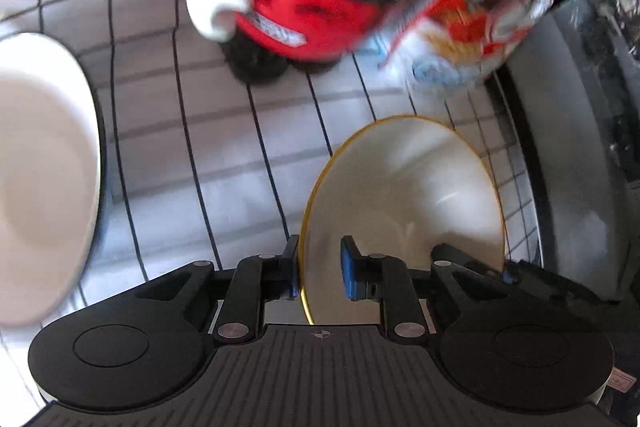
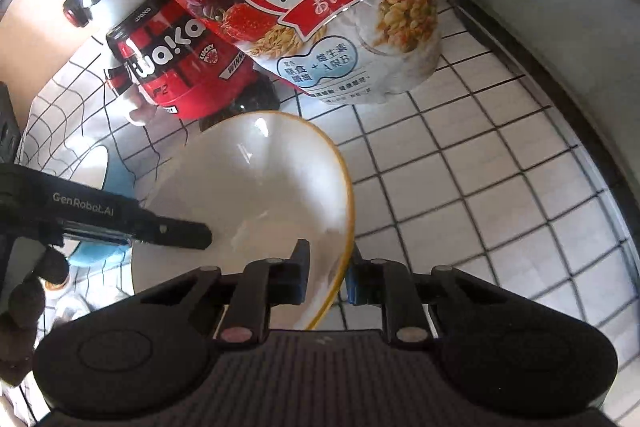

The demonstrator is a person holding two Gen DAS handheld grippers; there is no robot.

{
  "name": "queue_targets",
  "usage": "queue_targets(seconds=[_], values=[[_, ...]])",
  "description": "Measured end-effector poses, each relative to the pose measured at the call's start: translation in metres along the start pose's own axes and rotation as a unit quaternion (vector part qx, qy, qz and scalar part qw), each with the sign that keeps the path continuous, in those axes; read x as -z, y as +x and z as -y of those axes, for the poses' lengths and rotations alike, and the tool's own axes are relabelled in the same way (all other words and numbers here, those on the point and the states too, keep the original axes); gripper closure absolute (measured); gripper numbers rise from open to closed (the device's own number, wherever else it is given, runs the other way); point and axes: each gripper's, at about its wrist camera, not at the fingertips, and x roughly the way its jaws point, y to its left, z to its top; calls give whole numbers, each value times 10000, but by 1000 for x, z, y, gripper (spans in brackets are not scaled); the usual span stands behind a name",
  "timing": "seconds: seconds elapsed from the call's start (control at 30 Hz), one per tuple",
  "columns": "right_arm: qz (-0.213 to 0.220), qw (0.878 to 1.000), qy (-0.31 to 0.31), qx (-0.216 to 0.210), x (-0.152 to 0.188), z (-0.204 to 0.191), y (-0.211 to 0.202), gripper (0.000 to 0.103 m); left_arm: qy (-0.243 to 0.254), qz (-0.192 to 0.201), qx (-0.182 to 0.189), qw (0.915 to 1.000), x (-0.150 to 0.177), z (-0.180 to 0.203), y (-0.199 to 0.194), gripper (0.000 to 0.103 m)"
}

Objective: Organize plates and bowls
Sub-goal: 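Grasp the yellow-rimmed bowl's rim with the left tool while the right tool grips it too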

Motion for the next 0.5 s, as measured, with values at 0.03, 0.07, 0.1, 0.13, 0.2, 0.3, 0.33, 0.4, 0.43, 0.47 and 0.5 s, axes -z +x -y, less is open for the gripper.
queue_targets(seconds=[0.03,0.07,0.1,0.13,0.2,0.3,0.33,0.4,0.43,0.47,0.5], values=[[-10,10000,-30,36,4,4,-5,85,46,-25,-33,10000,6,6,0,82],[-26,9999,-60,90,9,10,-10,85,94,-56,-39,9999,15,13,0,82],[-46,9998,-89,149,15,16,-15,85,122,-105,-20,9999,23,21,1,81],[-62,9997,-113,193,19,22,-20,85,138,-160,9,9998,32,28,3,81],[-91,9996,-140,209,31,37,-33,84,182,-255,13,9995,50,44,5,81],[-161,9995,-207,191,43,52,-47,84,170,-293,1,9994,76,63,10,81],[-156,9993,-280,190,47,54,-51,84,124,-256,5,9996,84,65,10,81],[-130,9984,-511,187,53,55,-56,84,-57,-132,-9,9999,96,66,10,81],[-108,9980,-601,189,55,54,-57,84,-155,-66,-36,9999,101,66,10,81],[-73,9974,-692,192,57,53,-58,84,-207,-7,-79,9998,106,67,10,81],[-37,9969,-758,182,58,52,-58,84,-255,75,-157,9995,113,69,10,81]])
